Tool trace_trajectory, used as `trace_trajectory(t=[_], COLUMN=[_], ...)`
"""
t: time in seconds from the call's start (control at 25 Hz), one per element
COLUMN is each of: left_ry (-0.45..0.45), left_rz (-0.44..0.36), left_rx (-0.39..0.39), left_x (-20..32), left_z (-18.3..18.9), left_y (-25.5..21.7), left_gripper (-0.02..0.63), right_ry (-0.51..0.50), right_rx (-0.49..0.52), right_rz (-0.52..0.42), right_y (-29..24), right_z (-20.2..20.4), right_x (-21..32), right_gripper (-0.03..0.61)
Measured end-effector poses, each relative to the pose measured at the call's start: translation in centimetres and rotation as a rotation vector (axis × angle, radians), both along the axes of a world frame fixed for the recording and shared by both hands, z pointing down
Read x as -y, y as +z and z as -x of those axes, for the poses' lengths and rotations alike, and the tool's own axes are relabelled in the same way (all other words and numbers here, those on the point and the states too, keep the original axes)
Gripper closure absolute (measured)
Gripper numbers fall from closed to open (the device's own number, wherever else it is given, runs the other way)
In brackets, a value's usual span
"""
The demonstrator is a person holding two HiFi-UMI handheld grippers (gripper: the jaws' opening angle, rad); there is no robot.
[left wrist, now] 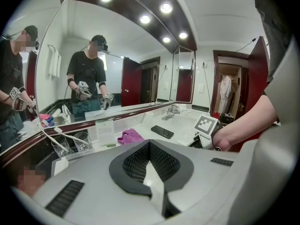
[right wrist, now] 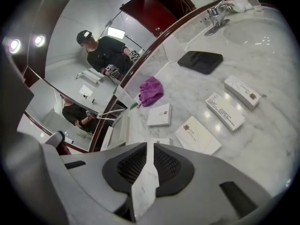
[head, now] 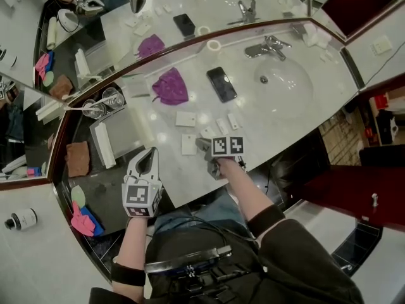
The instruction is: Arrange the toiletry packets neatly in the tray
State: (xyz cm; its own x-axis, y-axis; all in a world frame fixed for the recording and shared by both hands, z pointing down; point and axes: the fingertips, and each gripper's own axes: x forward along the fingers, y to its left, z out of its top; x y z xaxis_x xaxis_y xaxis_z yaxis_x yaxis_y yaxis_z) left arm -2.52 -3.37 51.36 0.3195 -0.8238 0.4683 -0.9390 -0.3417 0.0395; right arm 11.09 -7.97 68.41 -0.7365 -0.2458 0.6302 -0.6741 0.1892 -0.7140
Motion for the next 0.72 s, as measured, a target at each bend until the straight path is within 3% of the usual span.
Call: trace_trajectory(t=[0.12, 0.48, 0.72], left_ry=[-0.002, -0.045, -0.089], left_rz=[-0.021, -0.063, -0.074], left_rx=[-0.004, -0.035, -0.037], left_x=[0.0, -1.2, -2.7], left_z=[0.0, 1.7, 3.8], left_y=[-1.1, -3.7, -4.3], left_gripper=[0.614, 0.614, 0.614], right_ry=[-0.022, -0.154, -0.265], right_rx=[0.027, 0.058, -0.015], right_rz=[-0.076, -0.390, -0.657], right_y=[-3.1, -13.4, -17.9], right_z=[0.2, 2.4, 3.8], right_x=[0.6, 1.2, 0.1], right_gripper=[0.578, 0.578, 0.578])
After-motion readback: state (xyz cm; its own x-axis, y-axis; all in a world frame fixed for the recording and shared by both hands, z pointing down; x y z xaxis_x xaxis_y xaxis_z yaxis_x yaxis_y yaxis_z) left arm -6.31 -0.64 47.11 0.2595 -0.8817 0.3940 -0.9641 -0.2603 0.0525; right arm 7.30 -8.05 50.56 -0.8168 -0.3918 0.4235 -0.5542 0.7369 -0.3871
